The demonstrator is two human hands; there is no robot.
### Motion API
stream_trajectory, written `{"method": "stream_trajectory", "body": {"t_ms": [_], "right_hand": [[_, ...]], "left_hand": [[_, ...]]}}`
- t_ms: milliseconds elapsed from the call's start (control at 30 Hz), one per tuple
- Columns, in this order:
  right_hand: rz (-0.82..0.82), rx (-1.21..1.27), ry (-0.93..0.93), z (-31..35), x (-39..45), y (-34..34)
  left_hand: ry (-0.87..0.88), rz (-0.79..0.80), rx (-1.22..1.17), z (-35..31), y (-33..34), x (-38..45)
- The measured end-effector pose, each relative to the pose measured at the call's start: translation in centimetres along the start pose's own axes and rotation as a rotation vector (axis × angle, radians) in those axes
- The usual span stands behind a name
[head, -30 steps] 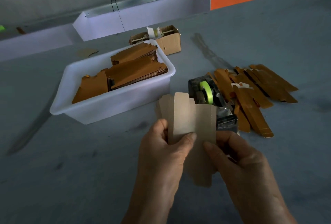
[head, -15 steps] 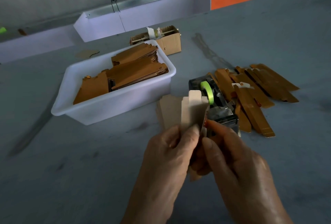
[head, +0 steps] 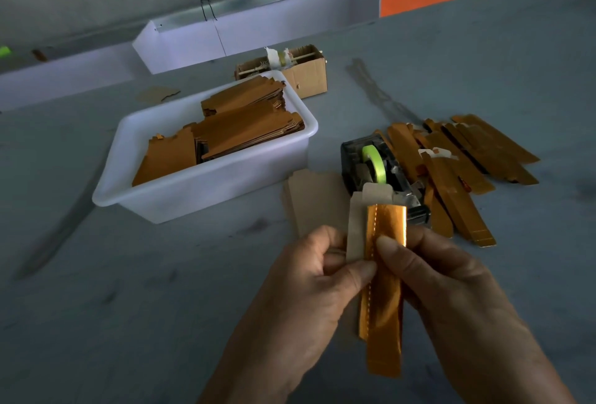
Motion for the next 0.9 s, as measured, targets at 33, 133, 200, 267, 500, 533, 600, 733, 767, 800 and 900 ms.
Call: {"method": "stream_trajectory", "body": {"t_ms": [33, 133, 200, 267, 500, 533, 600, 733, 767, 800, 900], "right_hand": [[-0.010, 0.026, 0.014, -0.1, 0.0, -0.1], [-0.054, 0.051, 0.047, -0.2, 0.0, -0.4], [-0.061, 0.054, 0.063, -0.2, 0.1, -0.6], [-0.057, 0.062, 0.068, -0.2, 0.1, -0.5], [-0.111, 0.112, 0.044, -0.4, 0.3, 0.1], [-0.116, 0.115, 0.036, -0.4, 0.3, 0.2], [-0.117, 0.117, 0.022, -0.2, 0.2, 0.4], [-0.105, 0.095, 0.023, -0.2, 0.1, 0.7], [-0.104, 0.095, 0.035, -0.3, 0.0, 0.8], [-0.108, 0.097, 0.049, -0.3, -0.1, 0.8], [-0.129, 0.087, 0.053, -0.3, -0.4, 1.1]], "left_hand": [[-0.009, -0.011, -0.009, 0.0, 0.1, 0.0], [0.016, -0.079, -0.026, 0.2, 0.2, -0.1], [0.057, -0.195, -0.023, 0.4, 0.1, 0.1], [0.074, -0.285, -0.036, 0.6, 0.1, 0.2], [0.399, -0.618, 0.497, -0.3, 1.5, -0.8], [0.432, -0.640, 0.672, -0.5, 2.1, -0.9], [0.466, -0.685, 0.936, -0.2, 3.3, -1.2], [0.406, -0.731, 1.081, 0.5, 3.7, -1.0], [0.403, -0.716, 1.019, 0.7, 3.8, -0.8], [0.373, -0.668, 0.926, 0.7, 3.7, -0.5], [0.360, -0.628, 0.767, 1.1, 4.5, -0.6]]}}
Point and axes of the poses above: each hand's wrist, its own x-axis towards the middle knuckle, its own y-axis out of the palm, z = x × y, the point moved 3 cm from there along x, towards the middle knuckle, and after that the axes turned 5 degrees about -y, right-handed, at the moved point
